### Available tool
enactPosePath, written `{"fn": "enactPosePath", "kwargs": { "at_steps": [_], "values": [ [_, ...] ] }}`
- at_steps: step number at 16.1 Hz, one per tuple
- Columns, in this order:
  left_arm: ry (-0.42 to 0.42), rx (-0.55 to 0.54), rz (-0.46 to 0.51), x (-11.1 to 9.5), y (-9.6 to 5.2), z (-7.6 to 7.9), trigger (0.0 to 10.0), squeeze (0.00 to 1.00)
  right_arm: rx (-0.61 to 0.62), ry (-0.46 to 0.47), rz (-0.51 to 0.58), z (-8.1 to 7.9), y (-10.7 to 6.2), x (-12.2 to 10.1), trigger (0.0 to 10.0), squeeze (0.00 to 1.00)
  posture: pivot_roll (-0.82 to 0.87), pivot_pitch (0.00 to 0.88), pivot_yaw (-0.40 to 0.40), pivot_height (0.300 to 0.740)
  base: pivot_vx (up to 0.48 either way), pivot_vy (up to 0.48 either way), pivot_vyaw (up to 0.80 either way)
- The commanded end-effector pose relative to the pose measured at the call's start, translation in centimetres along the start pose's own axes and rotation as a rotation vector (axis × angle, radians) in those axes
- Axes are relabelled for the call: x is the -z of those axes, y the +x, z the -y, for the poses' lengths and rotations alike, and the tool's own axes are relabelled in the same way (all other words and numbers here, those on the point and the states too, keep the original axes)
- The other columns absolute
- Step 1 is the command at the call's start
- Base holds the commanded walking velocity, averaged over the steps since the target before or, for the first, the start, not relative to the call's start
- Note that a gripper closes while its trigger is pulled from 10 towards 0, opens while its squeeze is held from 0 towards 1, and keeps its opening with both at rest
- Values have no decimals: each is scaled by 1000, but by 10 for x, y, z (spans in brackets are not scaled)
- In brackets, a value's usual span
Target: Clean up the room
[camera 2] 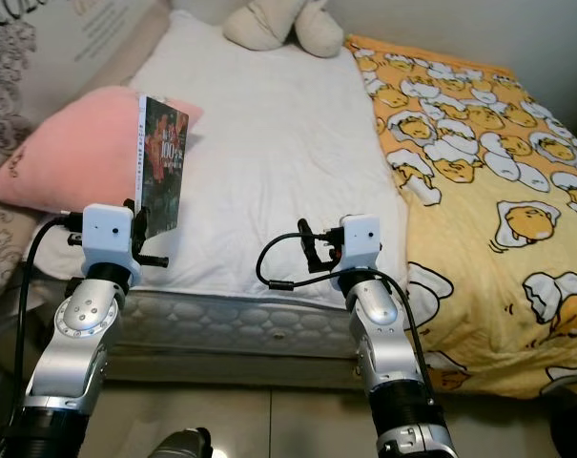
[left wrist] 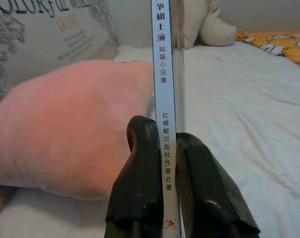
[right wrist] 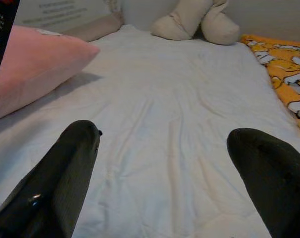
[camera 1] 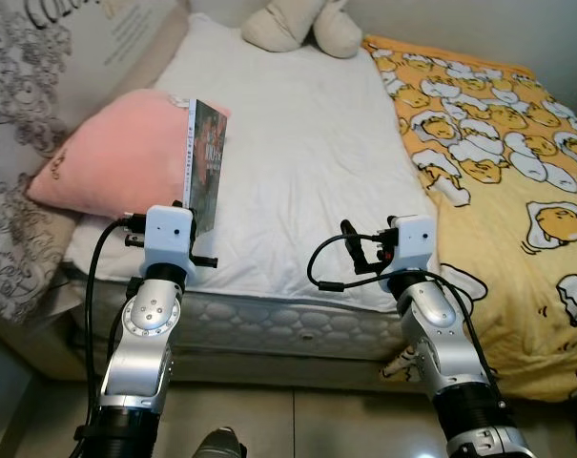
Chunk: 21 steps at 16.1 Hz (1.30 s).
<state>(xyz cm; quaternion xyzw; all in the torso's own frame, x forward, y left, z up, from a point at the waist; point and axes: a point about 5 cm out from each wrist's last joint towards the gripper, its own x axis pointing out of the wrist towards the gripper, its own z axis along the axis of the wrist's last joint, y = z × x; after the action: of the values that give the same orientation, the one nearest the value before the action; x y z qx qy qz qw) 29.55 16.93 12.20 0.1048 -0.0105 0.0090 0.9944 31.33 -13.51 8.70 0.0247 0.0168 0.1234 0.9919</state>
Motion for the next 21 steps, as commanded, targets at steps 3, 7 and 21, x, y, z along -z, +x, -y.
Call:
{"fn": "enactPosePath", "kwargs": {
  "at_steps": [3,7,21],
  "values": [
    [29,30,73,-17,9,3,10000,0,-26,-12,19,-1,6,-4,10000,525,255,0,-165,740,0,0,456],
    [31,-35,58,-19,15,-2,10000,0,-71,-22,10,-4,10,-4,10000,451,251,0,-162,740,480,0,0],
    [41,16,64,-22,15,6,10000,0,-87,-10,25,-13,8,1,10000,439,224,0,-140,740,341,0,0]
  ]
}}
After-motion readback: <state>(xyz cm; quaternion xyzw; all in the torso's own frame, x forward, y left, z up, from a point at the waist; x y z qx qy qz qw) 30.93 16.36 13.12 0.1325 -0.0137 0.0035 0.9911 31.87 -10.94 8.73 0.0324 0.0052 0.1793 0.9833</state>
